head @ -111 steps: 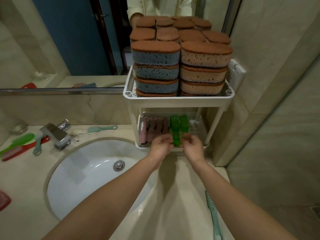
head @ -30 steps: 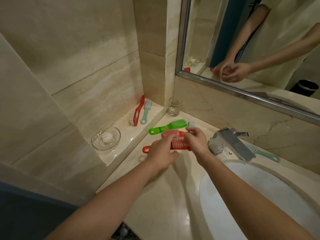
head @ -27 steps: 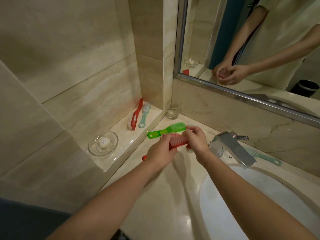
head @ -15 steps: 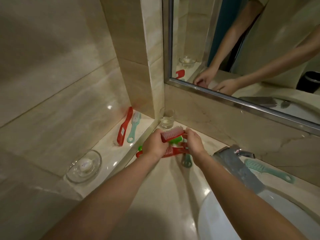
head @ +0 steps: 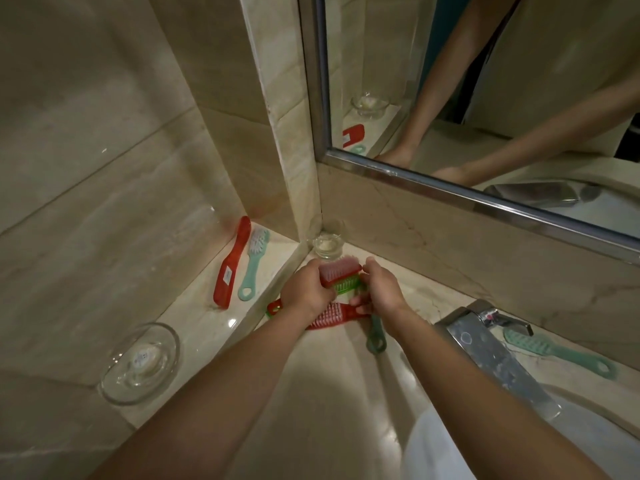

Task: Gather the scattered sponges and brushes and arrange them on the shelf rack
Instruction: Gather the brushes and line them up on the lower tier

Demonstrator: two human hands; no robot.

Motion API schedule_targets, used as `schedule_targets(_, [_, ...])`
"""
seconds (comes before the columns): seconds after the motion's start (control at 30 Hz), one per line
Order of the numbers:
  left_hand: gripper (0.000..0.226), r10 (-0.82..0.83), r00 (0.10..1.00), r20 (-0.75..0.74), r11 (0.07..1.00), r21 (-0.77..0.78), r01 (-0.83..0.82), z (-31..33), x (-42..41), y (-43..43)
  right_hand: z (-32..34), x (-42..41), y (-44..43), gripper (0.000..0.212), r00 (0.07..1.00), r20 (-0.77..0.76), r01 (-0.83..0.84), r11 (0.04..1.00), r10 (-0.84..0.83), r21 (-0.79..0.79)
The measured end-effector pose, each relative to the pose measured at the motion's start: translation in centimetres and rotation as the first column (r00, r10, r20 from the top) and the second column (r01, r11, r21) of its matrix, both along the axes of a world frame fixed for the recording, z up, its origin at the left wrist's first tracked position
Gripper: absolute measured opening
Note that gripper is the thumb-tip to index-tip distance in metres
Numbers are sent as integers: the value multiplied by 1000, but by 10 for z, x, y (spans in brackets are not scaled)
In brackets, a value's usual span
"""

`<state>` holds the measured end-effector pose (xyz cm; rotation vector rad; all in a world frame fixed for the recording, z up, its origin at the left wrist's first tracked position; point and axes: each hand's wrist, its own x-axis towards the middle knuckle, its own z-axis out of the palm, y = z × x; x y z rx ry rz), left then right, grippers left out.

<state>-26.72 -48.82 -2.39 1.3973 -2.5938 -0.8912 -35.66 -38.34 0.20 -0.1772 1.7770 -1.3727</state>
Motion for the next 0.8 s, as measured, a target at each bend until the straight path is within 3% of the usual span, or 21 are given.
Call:
schedule_targets(0.2, [46,6,998,-67,1000,-25,-8,10,8,1,6,6,8,21,994,27,109,994,-108,-25])
schedule_targets(0.37, [47,62,967,-247,998,-5,-66,40,20,19,24,23,28,31,991,68,124,989,-119,-80])
schedule_targets(0.6, [48,145,904,-403,971,232,-53,66,49,76,53,67,73,18,993,31,116,982,-113,-152])
schedule_targets(0.8, [42,180,837,-517,930,366,27,73,71,134,60,91,133,35,990,34,144,963,-140,-226])
